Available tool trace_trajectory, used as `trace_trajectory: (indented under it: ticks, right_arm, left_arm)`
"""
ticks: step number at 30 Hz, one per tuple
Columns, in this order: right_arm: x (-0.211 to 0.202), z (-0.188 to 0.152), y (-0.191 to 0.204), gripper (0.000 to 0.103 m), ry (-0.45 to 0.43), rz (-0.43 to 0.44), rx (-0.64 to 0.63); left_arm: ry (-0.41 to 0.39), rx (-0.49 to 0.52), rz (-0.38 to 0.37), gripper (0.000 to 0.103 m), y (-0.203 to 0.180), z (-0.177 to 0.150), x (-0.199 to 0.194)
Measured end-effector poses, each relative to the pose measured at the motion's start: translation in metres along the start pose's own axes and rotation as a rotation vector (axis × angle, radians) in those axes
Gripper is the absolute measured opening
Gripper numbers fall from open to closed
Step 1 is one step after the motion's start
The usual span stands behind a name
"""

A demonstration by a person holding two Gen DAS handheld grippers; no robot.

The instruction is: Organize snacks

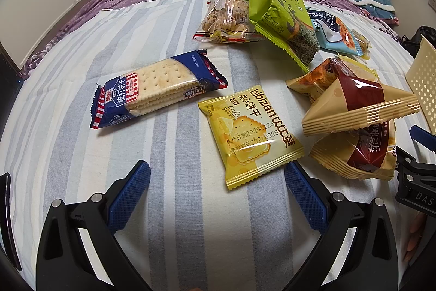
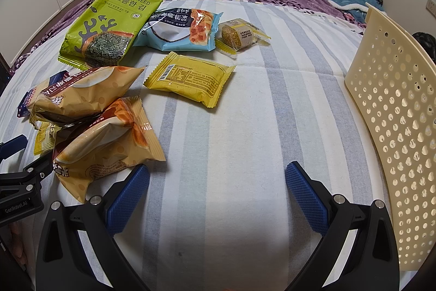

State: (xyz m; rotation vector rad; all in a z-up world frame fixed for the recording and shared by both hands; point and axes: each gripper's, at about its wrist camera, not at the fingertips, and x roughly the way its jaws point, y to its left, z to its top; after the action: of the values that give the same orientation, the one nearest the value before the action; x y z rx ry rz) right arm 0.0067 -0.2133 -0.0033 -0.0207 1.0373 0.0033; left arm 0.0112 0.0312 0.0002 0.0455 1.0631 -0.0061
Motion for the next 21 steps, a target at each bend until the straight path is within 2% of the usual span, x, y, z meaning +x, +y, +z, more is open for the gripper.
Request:
trace_trajectory:
  ticks: [14,18,21]
  right_arm:
    - [-0.001,0.000,-0.002,0.098,-0.004,0.004,0.002]
    - [-0.006,0.000,-0.003,0.098,-0.009,0.001,-0.002]
    - [-0.013,-0.005,-0.004,0.098,-0.018,-0.009,0.006]
  left_arm:
    - [-0.006,-0.001,0.003,0.101,0.001,0.001,-0.001]
    - [0.004,-0.017,0.030,0.101,-0.003,-0.003,-0.007]
    - [-0.007,0.017,0.064,0.101,-0.008,-0.010,-0.018]
